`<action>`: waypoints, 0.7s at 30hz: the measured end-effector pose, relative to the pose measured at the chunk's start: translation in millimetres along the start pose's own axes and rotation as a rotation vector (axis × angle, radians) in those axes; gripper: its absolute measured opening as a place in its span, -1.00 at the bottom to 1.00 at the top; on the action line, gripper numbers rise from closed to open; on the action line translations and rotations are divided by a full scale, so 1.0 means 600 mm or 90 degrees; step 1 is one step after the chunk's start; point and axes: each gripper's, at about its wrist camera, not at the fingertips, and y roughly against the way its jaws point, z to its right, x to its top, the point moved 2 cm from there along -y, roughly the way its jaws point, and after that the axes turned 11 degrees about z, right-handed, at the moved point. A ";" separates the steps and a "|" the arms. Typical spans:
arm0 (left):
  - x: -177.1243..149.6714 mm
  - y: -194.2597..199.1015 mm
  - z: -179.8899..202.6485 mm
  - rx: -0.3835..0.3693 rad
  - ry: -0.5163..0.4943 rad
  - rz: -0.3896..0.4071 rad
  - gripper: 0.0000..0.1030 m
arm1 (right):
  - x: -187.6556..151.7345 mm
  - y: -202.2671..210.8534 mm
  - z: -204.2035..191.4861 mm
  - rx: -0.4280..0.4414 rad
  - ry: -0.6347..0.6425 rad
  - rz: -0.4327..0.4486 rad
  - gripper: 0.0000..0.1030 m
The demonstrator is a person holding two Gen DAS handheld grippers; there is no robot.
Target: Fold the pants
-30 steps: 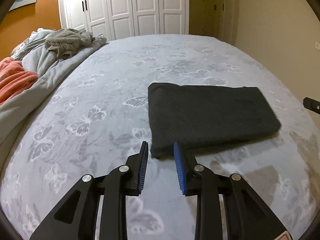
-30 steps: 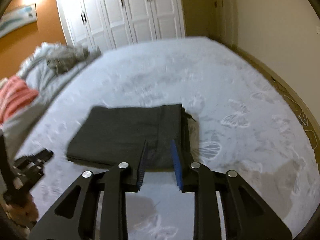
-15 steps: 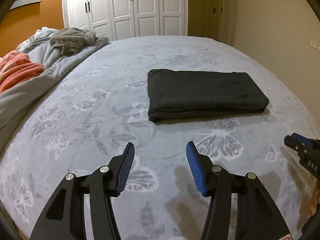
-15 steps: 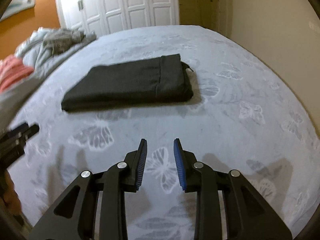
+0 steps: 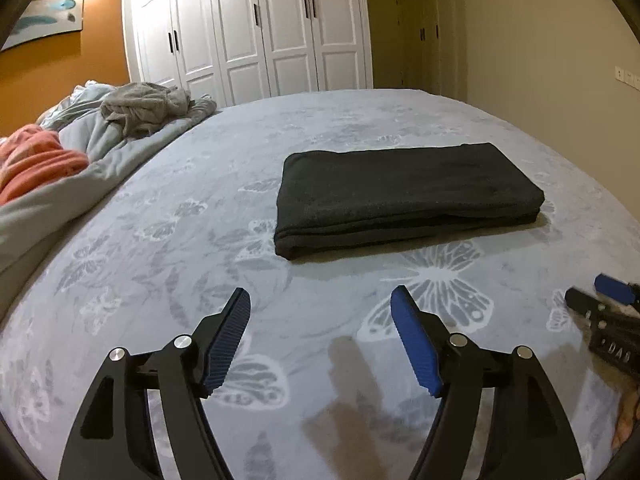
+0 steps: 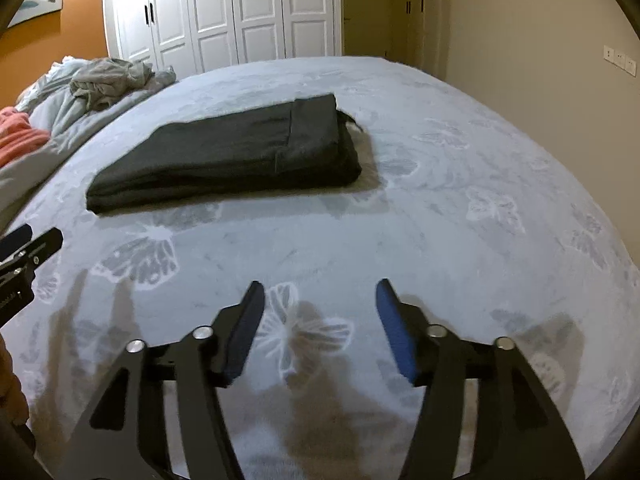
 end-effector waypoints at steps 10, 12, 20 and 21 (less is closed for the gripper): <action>-0.019 -0.028 -0.009 0.018 0.025 -0.034 0.36 | -0.007 -0.016 -0.014 -0.019 0.024 -0.015 0.19; -0.019 -0.027 -0.010 0.019 0.027 -0.031 0.36 | -0.008 -0.015 -0.016 -0.022 0.029 -0.014 0.21; -0.019 -0.020 -0.005 0.023 0.014 -0.018 0.36 | -0.007 -0.007 -0.022 -0.020 0.034 0.001 0.29; -0.018 -0.020 -0.005 0.023 0.013 -0.017 0.36 | -0.007 -0.006 -0.023 -0.020 0.034 0.001 0.29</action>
